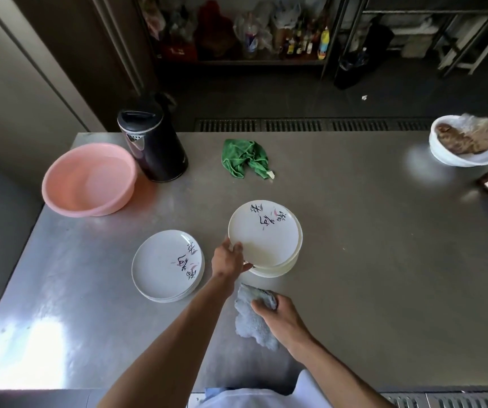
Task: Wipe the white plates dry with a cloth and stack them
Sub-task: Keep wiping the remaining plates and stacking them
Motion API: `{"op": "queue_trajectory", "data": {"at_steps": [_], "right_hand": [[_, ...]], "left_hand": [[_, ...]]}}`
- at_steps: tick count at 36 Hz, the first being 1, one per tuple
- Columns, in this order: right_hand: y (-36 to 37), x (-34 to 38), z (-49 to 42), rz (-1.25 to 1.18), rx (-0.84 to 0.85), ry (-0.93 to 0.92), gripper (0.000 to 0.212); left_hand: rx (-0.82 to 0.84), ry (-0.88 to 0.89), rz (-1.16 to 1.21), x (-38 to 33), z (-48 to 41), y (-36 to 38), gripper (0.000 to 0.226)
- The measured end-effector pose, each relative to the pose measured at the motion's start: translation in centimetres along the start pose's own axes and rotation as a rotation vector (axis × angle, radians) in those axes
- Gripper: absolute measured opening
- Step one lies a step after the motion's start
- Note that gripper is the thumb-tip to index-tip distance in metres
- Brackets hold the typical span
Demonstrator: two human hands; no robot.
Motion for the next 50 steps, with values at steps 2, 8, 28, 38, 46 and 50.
{"op": "queue_trajectory", "data": {"at_steps": [2,8,28,38,46,50], "right_hand": [[0.2,0.2,-0.2,0.001,0.021,-0.002,0.025],[0.8,0.8,-0.7,0.003,0.077,0.012,0.020],[4.8,4.7,-2.4,-0.571,0.288,0.145,0.043],[7.4,3.6,-2.4,-0.683,0.262,0.096,0.044],[8.0,2.0,-2.5,-0.690,0.141,0.230,0.029],[7.3,1.7,-3.2,-0.645,0.024,0.250,0.026]], "left_hand": [[0.017,0.017,-0.076,0.0,0.2,0.4,0.045],[0.038,0.118,-0.424,-0.8,0.8,1.0,0.061],[0.455,0.017,0.010,2.8,4.8,-5.0,0.038],[-0.043,0.371,-0.391,1.1,5.9,-7.1,0.029],[-0.272,0.288,-0.519,3.0,3.5,-12.1,0.024],[-0.534,0.226,-0.442,2.6,2.0,-18.4,0.033]]}}
Point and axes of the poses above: each hand's wrist, its own z-axis away from the middle knuckle, its own y-axis out of the palm, x = y × z, the point moved 10 cm from there along -z, towards the middle knuckle, and after that the axes turned 11 degrees about -y, right-handed, at the moved point
